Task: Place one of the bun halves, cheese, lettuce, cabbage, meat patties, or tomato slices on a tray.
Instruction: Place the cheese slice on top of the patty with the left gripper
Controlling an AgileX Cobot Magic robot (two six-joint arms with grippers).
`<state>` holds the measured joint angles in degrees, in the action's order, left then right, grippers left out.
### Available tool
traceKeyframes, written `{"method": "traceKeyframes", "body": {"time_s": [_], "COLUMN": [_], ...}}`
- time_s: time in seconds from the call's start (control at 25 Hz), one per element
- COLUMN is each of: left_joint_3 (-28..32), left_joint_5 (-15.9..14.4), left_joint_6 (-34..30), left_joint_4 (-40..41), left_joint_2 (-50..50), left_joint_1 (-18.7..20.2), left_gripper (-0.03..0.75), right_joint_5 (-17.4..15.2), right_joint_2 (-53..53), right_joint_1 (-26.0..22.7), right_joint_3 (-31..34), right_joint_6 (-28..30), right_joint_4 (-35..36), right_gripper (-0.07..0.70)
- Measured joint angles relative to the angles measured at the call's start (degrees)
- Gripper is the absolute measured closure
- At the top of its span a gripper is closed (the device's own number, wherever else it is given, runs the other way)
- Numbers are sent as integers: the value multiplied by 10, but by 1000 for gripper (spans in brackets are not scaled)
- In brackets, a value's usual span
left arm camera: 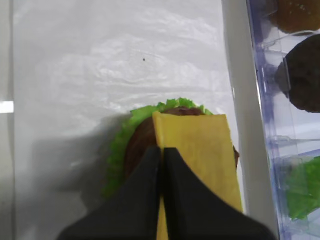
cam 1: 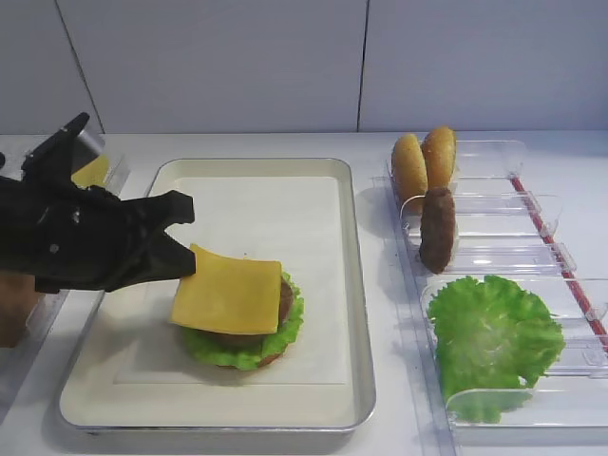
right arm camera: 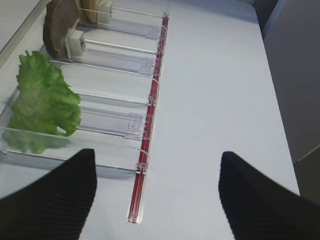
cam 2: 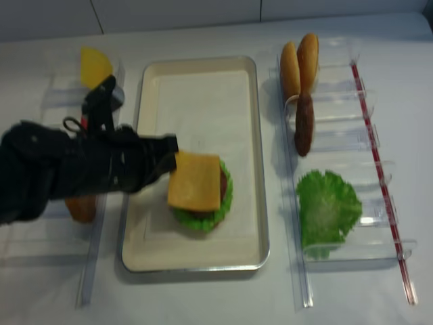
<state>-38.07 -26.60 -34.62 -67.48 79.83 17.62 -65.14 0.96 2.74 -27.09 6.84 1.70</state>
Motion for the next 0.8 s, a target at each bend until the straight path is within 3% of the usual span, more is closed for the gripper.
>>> {"method": "traceKeyframes", "body": {"time_s": [0.48,0.64,0.8], "left_joint_3": [-2,-4,-10], "left_joint_5": [-22,-25,-24], "left_joint_6": [-77,-101,-139], "left_joint_4": [-14,-14,-16], "left_joint_2": [34,34,34], "left_joint_1": [-1,-1,-1], "left_gripper": [673,516,174], "right_joint_5": [0,0,0], "right_joint_2": [0,0,0], "right_joint_1": [0,0,0], "right_joint_3": [0,0,0], "right_joint_6": [0,0,0], "right_joint_4": [0,0,0], "right_gripper": [108,108,108]}}
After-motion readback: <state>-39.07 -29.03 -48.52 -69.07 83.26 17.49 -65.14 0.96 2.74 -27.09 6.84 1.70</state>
